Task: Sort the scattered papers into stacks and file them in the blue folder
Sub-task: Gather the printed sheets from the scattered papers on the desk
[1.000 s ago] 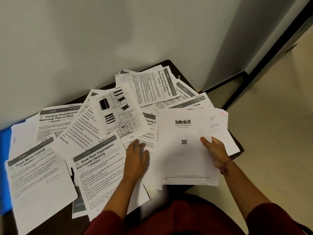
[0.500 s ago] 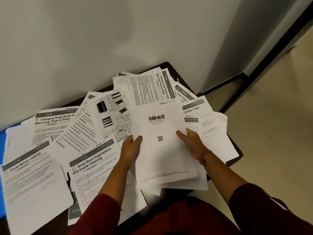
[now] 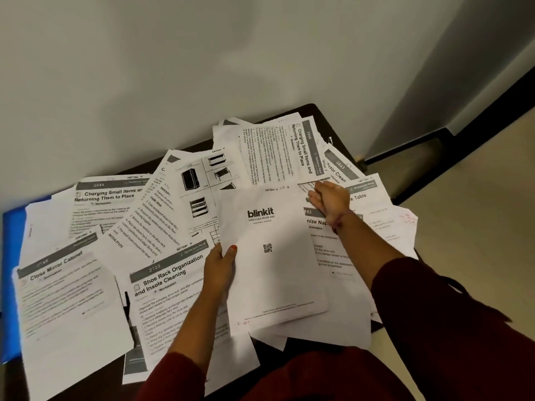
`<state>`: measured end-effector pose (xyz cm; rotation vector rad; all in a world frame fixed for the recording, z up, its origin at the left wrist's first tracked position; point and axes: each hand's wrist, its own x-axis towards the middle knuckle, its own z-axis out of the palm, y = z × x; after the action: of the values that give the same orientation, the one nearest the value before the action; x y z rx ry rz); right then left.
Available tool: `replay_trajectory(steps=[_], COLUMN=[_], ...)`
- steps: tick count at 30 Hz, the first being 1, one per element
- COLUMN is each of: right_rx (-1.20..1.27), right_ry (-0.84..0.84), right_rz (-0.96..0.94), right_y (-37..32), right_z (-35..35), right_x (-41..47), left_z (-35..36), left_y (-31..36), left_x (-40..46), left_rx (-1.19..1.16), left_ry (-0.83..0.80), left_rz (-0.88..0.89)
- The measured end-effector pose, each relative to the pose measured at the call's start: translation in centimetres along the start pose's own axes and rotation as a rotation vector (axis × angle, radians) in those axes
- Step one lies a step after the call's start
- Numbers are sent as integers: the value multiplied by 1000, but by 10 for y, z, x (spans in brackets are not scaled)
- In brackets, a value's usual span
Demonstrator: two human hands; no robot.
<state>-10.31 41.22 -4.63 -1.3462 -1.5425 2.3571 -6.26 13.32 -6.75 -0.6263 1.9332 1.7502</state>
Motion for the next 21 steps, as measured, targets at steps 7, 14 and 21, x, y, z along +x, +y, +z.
replay_trajectory(steps=[7, 14, 21], right_rx=[25, -337, -499], right_ry=[92, 375, 391], right_rz=[-41, -261, -536], right_y=[-10, -14, -47], right_z=[23, 38, 40], right_x=[21, 27, 10], left_z=[-1, 2, -1], left_y=[-4, 0, 9], left_x=[5, -5, -14], left_rx=[-12, 78, 69], left_ry=[-1, 30, 55], left_rz=[-12, 64, 92])
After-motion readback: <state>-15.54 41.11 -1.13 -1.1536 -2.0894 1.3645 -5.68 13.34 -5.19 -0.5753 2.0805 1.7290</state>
